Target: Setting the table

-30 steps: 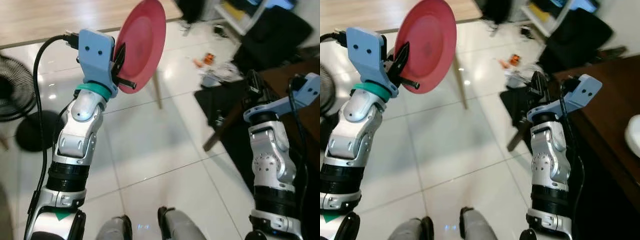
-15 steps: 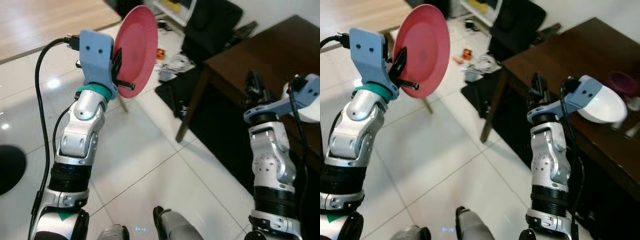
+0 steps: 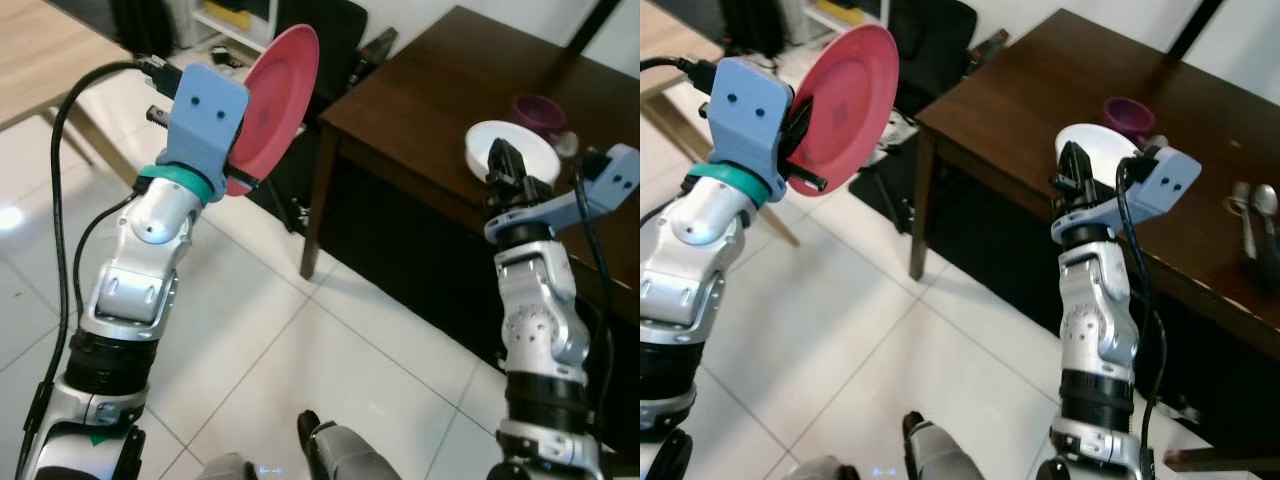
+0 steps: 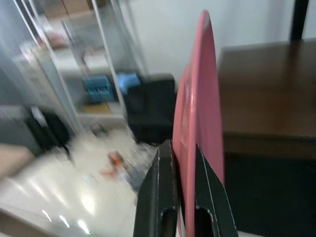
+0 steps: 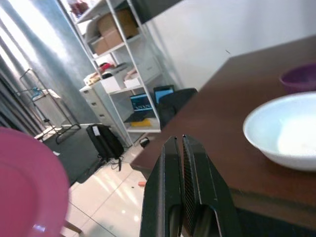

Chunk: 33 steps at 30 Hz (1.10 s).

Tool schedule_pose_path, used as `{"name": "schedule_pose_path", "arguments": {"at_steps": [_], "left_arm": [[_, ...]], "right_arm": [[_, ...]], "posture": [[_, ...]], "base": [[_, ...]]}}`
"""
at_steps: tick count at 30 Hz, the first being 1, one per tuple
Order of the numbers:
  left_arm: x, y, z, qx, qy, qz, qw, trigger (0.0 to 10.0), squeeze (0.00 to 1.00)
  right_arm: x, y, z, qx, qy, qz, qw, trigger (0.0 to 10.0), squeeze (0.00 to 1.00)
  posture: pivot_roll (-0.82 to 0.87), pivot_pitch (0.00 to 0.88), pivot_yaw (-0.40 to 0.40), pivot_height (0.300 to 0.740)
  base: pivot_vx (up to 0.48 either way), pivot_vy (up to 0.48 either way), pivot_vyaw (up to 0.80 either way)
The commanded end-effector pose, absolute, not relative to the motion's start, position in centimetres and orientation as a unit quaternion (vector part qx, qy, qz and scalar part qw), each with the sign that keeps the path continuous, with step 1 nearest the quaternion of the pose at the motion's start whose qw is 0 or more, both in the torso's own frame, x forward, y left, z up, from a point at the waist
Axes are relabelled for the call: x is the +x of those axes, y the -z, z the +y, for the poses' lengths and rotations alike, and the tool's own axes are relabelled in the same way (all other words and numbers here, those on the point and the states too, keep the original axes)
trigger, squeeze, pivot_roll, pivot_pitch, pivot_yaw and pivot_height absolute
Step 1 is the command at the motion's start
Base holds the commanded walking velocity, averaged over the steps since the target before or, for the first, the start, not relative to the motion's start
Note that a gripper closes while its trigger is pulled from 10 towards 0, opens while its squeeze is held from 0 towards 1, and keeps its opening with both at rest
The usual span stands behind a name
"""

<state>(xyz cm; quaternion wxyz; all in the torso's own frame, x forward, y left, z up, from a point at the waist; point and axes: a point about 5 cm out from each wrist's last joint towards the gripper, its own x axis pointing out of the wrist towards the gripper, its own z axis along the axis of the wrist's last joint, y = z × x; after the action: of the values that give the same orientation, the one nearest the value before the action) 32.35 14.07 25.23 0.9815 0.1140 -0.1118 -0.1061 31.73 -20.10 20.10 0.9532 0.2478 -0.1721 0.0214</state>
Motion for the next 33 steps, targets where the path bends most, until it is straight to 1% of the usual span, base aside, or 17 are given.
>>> {"name": "schedule_pose_path", "arguments": {"at_steps": [1, 6, 12, 14, 16, 17, 18, 20, 21, 22, 23, 27, 28, 29, 31, 32, 33], "left_arm": [[32.1, -24.6, 13.6, 0.093, 0.119, -0.086, 0.985, 10.0, 0.0], [31.6, -23.6, 13.0, 0.082, 0.134, -0.065, 0.985, 10.0, 0.0], [31.2, -23.7, 12.5, 0.109, 0.137, -0.101, 0.979, 10.0, 0.0], [31.8, -25.0, 13.0, 0.085, 0.117, -0.128, 0.981, 10.0, 0.0], [31.8, -25.0, 13.0, 0.085, 0.117, -0.128, 0.981, 10.0, 0.0], [32.0, -25.6, 13.3, 0.068, 0.11, -0.135, 0.982, 10.0, 0.0], [32.0, -25.6, 13.3, 0.068, 0.11, -0.135, 0.982, 10.0, 0.0], [32.7, -26.3, 14.6, -0.056, 0.072, -0.128, 0.988, 10.0, 0.0], [32.9, -26.3, 15.1, -0.102, 0.06, -0.118, 0.986, 10.0, 0.0], [33.0, -26.4, 15.4, -0.132, 0.05, -0.115, 0.983, 10.0, 0.0], [33.1, -26.4, 15.8, -0.152, 0.042, -0.112, 0.981, 10.0, 0.0], [33.1, -26.4, 16.2, -0.17, 0.034, -0.11, 0.979, 10.0, 0.0], [33.3, -26.2, 17.0, -0.214, 0.017, -0.103, 0.971, 10.0, 0.0], [33.3, -26.2, 17.0, -0.214, 0.017, -0.103, 0.971, 10.0, 0.0], [33.7, -25.6, 18.1, -0.297, -0.009, -0.085, 0.951, 10.0, 0.0], [33.7, -25.6, 18.1, -0.297, -0.009, -0.085, 0.951, 10.0, 0.0], [33.8, -25.2, 18.5, -0.326, -0.023, -0.075, 0.942, 10.0, 0.0]], "right_arm": [[31.6, -19.7, -20.4, 0.248, -0.014, -0.165, 0.954, 10.0, 0.0], [31.6, -19.7, -20.4, 0.248, -0.013, -0.165, 0.955, 10.0, 0.0], [31.7, -19.8, -20.3, 0.247, -0.014, -0.166, 0.955, 10.0, 0.0], [31.8, -19.9, -20.2, 0.244, -0.017, -0.167, 0.955, 10.0, 0.0], [31.8, -19.9, -20.2, 0.244, -0.017, -0.167, 0.955, 10.0, 0.0], [31.8, -20.0, -20.1, 0.242, -0.018, -0.167, 0.956, 10.0, 0.0], [31.8, -20.0, -20.1, 0.242, -0.018, -0.167, 0.956, 10.0, 0.0], [31.9, -20.2, -20.0, 0.241, -0.021, -0.17, 0.955, 10.0, 0.0], [31.9, -20.2, -19.9, 0.241, -0.022, -0.17, 0.955, 10.0, 0.0], [31.9, -20.3, -19.9, 0.241, -0.022, -0.171, 0.955, 10.0, 0.0], [31.9, -20.3, -19.9, 0.241, -0.022, -0.171, 0.955, 10.0, 0.0], [31.9, -20.3, -20.0, 0.241, -0.022, -0.171, 0.955, 10.0, 0.0], [31.9, -20.3, -20.0, 0.24, -0.022, -0.171, 0.955, 10.0, 0.0], [31.9, -20.3, -20.0, 0.24, -0.022, -0.171, 0.955, 10.0, 0.0], [31.9, -20.3, -20.0, 0.238, -0.021, -0.174, 0.955, 10.0, 0.0], [31.9, -20.3, -20.0, 0.238, -0.021, -0.174, 0.955, 10.0, 0.0], [32.0, -20.5, -20.0, 0.235, -0.022, -0.176, 0.956, 10.0, 0.0]], "posture": [[0.07, 0.054, 0.011, 0.74], [0.07, 0.054, 0.012, 0.74], [0.07, 0.054, 0.008, 0.74], [0.07, 0.052, 0.006, 0.74], [0.07, 0.052, 0.006, 0.74], [0.07, 0.052, 0.006, 0.74], [0.07, 0.052, 0.006, 0.74], [0.06, 0.051, 0.007, 0.74], [0.06, 0.05, 0.007, 0.74], [0.06, 0.05, 0.007, 0.74], [0.06, 0.05, 0.005, 0.74], [0.06, 0.05, 0.005, 0.74], [0.06, 0.046, 0.004, 0.74], [0.06, 0.046, 0.004, 0.74], [0.07, 0.043, 0.003, 0.74], [0.07, 0.043, 0.003, 0.74], [0.07, 0.042, 0.002, 0.74]], "base": [[0.0, 0.0, -0.8], [0.0, 0.0, -0.8], [0.0, 0.0, -0.8], [0.0, 0.0, -0.8], [0.0, 0.0, -0.8], [0.0, 0.0, -0.8], [0.0, 0.0, -0.8], [0.0, 0.0, -0.8], [0.0, 0.0, -0.8], [0.0, 0.0, -0.8], [0.0, 0.0, -0.8], [0.0, 0.0, -0.8], [0.0, 0.0, -0.8], [0.0, 0.0, -0.8], [0.0, 0.0, 0.0], [0.0, 0.0, 0.0], [0.0, 0.0, 0.0]]}}
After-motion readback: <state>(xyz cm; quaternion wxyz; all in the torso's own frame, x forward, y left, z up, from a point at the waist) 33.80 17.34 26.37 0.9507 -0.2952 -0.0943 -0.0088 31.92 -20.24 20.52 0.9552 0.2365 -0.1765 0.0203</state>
